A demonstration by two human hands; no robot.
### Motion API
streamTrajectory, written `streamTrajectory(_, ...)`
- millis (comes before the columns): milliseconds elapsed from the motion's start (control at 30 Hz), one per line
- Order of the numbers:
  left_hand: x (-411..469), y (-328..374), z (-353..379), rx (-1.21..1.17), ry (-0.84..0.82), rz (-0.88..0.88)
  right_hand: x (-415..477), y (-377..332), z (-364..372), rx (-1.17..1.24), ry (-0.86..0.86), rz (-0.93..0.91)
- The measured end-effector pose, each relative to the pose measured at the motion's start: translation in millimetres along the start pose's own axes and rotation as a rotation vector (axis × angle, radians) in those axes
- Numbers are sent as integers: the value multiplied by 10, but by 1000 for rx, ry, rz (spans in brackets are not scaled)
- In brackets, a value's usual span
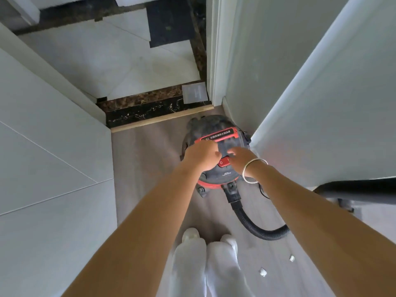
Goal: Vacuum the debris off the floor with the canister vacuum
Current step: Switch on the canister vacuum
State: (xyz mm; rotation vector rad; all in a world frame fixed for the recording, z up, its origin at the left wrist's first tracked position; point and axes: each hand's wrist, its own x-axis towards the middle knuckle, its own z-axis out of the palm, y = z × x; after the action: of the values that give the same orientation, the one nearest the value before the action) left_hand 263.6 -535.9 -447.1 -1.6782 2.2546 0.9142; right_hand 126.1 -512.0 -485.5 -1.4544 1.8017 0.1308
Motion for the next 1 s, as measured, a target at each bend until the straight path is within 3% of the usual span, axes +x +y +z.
streamTrajectory(133, 397, -246, 649, 47, -38, 97, 373, 359, 516, -63, 51, -20)
streamTrajectory(333, 639, -372, 1188, 302, -128, 328, 558, 648, 862, -79, 57, -4)
streamTrajectory(867, 795, -329, 1488, 471, -137, 267, 541, 578, 969, -55, -52, 79)
streamTrajectory(1000, 790, -243, 1336, 412, -102, 271, 511, 594, 885, 136, -24, 160)
